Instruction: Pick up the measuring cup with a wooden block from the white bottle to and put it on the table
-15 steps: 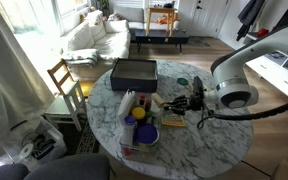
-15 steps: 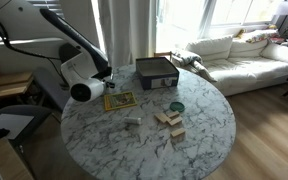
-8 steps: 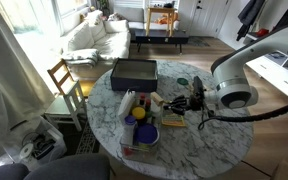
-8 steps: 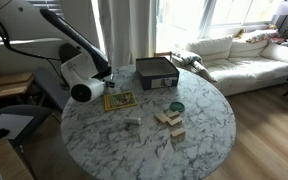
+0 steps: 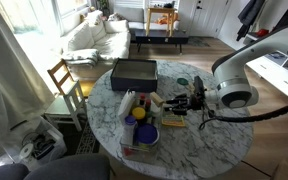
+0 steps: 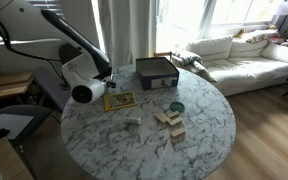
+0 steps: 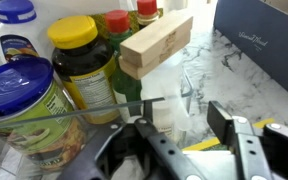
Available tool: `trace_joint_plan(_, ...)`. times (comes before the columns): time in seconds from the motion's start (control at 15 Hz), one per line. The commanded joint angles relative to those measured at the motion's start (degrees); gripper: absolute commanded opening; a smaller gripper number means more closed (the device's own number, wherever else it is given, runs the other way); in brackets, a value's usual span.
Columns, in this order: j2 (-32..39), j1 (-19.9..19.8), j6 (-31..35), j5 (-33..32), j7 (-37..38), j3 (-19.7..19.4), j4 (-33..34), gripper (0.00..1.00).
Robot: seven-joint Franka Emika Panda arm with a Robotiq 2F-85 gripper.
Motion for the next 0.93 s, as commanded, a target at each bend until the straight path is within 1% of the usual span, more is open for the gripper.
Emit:
trace_joint_plan(0.0,0.5,-0.6,-2.1,1.3,-2.6,-0.6,-0.3,0.85)
trace_joint_plan(0.07,0.5,-0.7,-2.3,1.3,-2.8,-0.6,-0.3,0.74)
trace_joint_plan(0.13,0.5,-0.8,-2.5,1.4,-3.0,-0.6,-0.3,0.60)
trace_joint_plan(0.33,0.5,-0.9,-3.5,1.2,-3.6,-0.8,-0.4,0.38)
trace_joint_plan(0.4,0.6,-1.0,-3.8,1.1,-3.7,-0.8,-0.4,0.28)
trace_joint_plan(0.47,0.7,-1.0,-4.0,1.0,-3.8,-0.8,-0.4,0.22)
trace_joint_plan(0.53,0.8,-1.1,-4.3,0.9,-3.8,-0.8,-0.4,0.12)
trace_joint_plan(0.67,1.0,-1.1,-4.6,0.9,-3.8,-0.9,-0.5,0.07)
trace_joint_plan(0.8,1.1,-1.1,-5.5,0.8,-3.9,-0.9,-0.8,0.08)
trace_joint_plan(0.87,1.1,-1.1,-6.3,0.8,-4.1,-0.9,-1.0,0.05)
